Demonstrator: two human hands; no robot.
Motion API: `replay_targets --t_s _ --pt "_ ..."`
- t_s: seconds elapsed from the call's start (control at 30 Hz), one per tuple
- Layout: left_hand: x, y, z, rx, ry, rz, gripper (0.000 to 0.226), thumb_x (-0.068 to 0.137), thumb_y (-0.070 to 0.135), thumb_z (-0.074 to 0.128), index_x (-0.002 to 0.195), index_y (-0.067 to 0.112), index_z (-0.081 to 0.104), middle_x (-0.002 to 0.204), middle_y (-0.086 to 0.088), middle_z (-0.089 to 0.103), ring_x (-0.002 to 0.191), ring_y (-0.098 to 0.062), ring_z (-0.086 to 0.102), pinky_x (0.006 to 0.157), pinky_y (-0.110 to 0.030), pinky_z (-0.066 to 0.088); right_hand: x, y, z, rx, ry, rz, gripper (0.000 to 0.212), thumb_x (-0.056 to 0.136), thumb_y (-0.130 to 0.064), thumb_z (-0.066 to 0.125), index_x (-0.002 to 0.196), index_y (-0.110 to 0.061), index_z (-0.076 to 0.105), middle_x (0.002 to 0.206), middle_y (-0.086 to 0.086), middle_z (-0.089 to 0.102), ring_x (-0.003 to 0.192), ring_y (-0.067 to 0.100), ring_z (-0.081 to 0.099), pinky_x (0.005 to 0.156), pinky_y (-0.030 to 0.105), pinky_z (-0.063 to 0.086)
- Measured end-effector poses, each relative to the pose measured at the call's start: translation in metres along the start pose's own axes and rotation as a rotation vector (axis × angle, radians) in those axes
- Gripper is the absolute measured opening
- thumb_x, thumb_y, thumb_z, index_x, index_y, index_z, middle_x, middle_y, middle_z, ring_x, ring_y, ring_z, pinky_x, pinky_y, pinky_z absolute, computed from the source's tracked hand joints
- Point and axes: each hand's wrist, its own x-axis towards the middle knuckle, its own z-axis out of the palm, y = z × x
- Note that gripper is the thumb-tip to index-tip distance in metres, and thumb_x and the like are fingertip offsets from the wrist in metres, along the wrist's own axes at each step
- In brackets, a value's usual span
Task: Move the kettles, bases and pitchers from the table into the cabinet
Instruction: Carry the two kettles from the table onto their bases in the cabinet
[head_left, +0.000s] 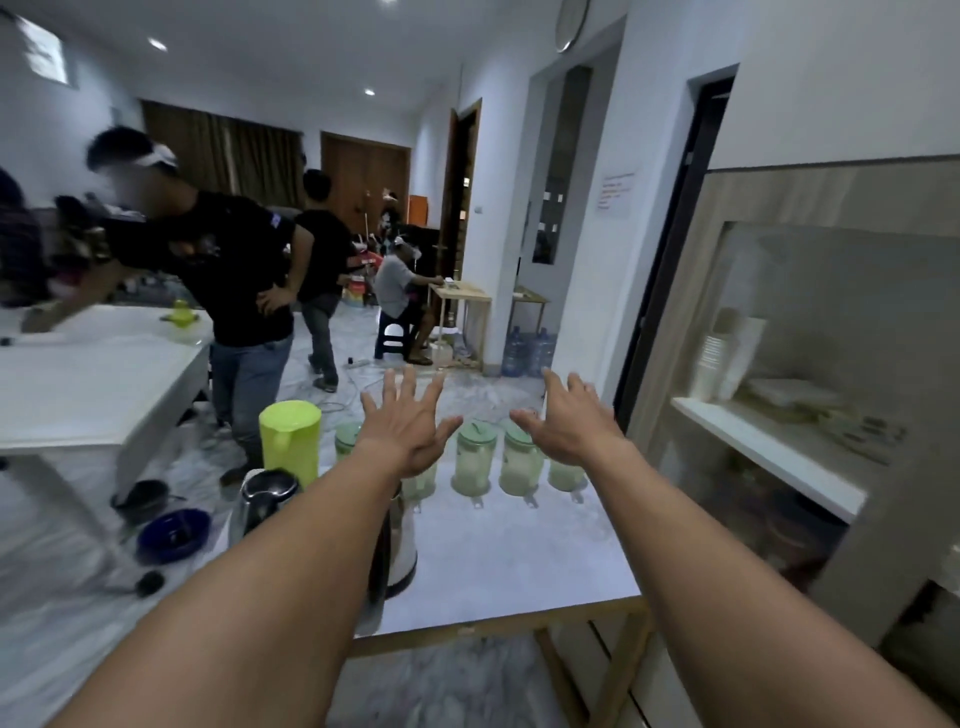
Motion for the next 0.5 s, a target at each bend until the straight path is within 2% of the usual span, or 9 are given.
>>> replay_targets --t_s 0.2,0.3,0.5 --pt "0.006 -0.092 0.021 0.002 0.018 -0.099 0.073 0.099 0.062 0.022 0.157 0.029 -0.003 0.165 -0.013 -0.008 0.150 -0.038 -0.009 0.116 -0.065 0.005 0.042 -0.079 0.062 0.024 -0.018 -0.103 0.082 0.094 -0.067 0.045 0.158 -0.025 0.016 0.165 0.013 0.018 0.152 0.036 0.015 0.115 0.064 0.024" --pt "0.006 -0.135 0.038 0.012 0.030 -0.148 0.072 0.098 0.062 0.024 0.158 0.029 0.001 0.165 -0.012 -0.003 0.151 -0.037 -0.005 0.116 -0.064 0.006 0.053 -0.111 0.098 0.062 -0.052 -0.146 0.079 0.096 -0.063 0.046 0.157 -0.022 0.018 0.164 0.015 0.020 0.151 0.037 0.017 0.115 0.059 0.029" --pt "-0.009 -0.197 0.090 -0.038 0.068 -0.247 0.072 0.098 0.059 0.032 0.157 0.026 0.006 0.165 -0.013 0.003 0.151 -0.037 0.001 0.116 -0.062 0.015 0.063 -0.148 0.177 0.116 -0.156 -0.179 0.075 0.095 -0.058 0.050 0.154 -0.019 0.025 0.158 0.015 0.029 0.148 0.035 0.024 0.112 0.056 0.033"
